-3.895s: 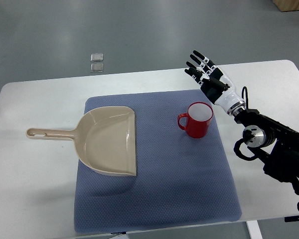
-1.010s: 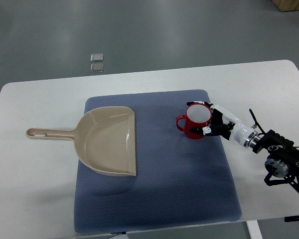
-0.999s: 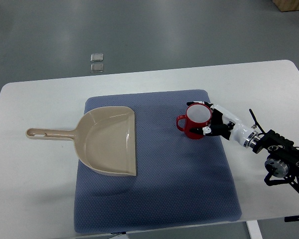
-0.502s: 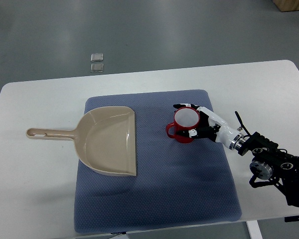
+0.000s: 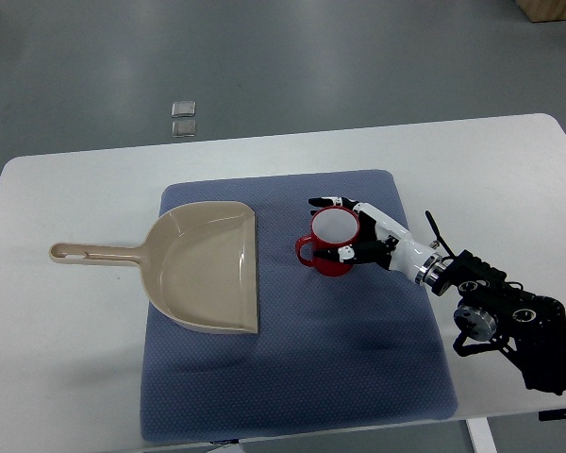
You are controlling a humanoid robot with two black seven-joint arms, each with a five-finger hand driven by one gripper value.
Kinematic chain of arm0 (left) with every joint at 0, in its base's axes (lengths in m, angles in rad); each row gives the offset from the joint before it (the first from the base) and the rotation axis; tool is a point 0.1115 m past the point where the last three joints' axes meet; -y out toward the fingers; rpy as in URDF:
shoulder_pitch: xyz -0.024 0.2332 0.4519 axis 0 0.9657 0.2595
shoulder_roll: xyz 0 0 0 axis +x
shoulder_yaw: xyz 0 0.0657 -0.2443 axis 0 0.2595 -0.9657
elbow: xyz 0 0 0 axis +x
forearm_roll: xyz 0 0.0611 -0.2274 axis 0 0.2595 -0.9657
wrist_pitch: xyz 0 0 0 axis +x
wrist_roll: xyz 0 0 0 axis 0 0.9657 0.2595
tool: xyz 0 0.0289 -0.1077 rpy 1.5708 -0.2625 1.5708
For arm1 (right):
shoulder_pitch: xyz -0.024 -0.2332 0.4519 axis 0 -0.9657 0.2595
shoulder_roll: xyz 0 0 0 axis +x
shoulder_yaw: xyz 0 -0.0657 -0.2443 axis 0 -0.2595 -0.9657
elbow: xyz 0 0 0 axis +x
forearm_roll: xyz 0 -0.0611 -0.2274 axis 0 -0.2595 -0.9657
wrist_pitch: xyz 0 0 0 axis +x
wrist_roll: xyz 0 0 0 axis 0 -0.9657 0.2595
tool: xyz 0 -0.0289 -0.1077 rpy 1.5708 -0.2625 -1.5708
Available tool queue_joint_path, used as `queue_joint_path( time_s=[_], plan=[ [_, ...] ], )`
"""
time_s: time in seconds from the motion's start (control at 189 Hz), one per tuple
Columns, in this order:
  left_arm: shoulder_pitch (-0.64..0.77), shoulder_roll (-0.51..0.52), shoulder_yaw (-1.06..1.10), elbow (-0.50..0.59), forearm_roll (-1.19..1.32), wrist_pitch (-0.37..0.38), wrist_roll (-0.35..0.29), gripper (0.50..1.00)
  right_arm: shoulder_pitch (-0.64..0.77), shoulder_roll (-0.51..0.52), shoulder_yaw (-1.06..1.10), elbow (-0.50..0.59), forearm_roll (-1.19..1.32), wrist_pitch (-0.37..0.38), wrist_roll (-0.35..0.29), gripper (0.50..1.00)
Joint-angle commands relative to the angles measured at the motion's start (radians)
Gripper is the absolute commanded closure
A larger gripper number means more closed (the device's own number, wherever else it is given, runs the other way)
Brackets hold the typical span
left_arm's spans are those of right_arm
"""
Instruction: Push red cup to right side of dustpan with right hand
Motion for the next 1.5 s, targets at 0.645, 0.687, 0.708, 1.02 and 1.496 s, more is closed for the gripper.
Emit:
queue_joint_path(
  time_s=[0.645,0.687,0.708,1.02,1.496],
  plan=[
    [0.0,0.0,-0.002,0.001,0.0,0.0,0.0,0.5,0.005,0.091,-0.012,0.013,-0.011,-0.016,0.0,0.568],
    [0.0,0.0,-0.002,0.001,0.0,0.0,0.0,0.5,0.007,0.1,-0.012,0.013,-0.011,-0.016,0.0,0.568],
    [0.0,0.0,-0.002,0.001,0.0,0.0,0.0,0.5,0.007,0.103,-0.012,0.013,-0.011,-0.016,0.0,0.568],
    [0.0,0.0,-0.002,0.001,0.0,0.0,0.0,0.5,0.005,0.106,-0.012,0.014,-0.01,-0.012,0.0,0.568],
    [0.0,0.0,0.0,0.001,0.0,0.0,0.0,0.5,0.045,0.06,0.011,0.037,0.03,0.009,0.0,0.568]
  ],
)
